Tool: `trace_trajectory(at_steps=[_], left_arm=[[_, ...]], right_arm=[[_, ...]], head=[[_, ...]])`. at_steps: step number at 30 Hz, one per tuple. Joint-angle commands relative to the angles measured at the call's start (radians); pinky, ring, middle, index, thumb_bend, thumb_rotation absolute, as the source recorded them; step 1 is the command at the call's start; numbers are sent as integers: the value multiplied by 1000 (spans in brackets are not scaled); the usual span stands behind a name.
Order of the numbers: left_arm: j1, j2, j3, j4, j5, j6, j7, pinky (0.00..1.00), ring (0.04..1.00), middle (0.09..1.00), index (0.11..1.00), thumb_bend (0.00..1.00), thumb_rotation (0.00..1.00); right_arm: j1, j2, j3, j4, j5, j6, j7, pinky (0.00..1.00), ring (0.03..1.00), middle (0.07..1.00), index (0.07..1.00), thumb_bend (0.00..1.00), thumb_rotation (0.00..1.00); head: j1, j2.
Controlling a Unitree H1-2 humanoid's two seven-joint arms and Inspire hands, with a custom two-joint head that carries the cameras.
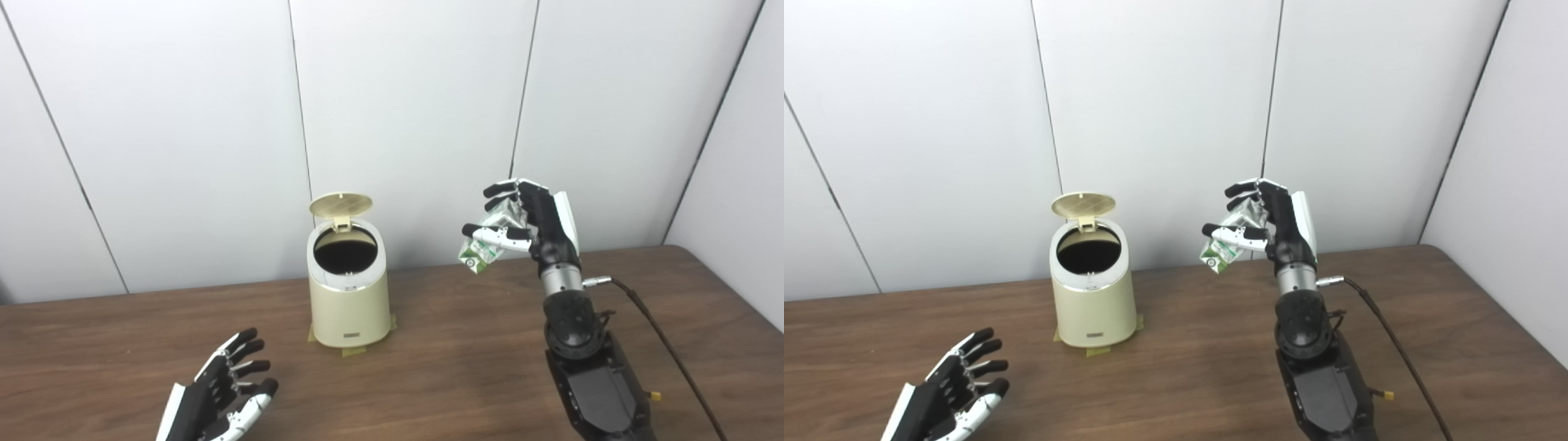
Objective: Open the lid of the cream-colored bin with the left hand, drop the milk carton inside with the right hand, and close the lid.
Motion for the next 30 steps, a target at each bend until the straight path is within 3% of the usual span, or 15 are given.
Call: trace_trajectory(at_steps=[1, 5, 11, 19, 30], left_arm=[[-44, -9, -4, -12, 17, -41, 16, 582, 741, 831, 862, 568, 220], [-45, -22, -7, -16, 19, -35, 24, 585, 746, 836, 864, 565, 223], [-49, -34, -13, -24, 54, -32, 40, 583, 739, 833, 863, 589, 271], [-52, -49, -20, -27, 63, -28, 54, 574, 731, 825, 856, 613, 260], [-48, -70, -32, -44, 69, -19, 60, 582, 734, 831, 856, 619, 277]], right_arm=[[-88, 20, 17, -60, 1, -18, 7, 335, 393, 496, 534, 514, 0], [-105, 55, 45, -82, -9, 19, 25, 300, 373, 485, 547, 511, 0], [-121, 90, 81, -79, -30, 20, 38, 306, 377, 485, 543, 512, 0], [-121, 139, 111, -103, -29, 35, 52, 301, 372, 490, 549, 510, 0], [-120, 157, 137, -68, -4, -18, 75, 306, 383, 498, 542, 511, 0]], head=[[1, 1], [14, -1], [27, 7], [48, 5], [76, 16]])
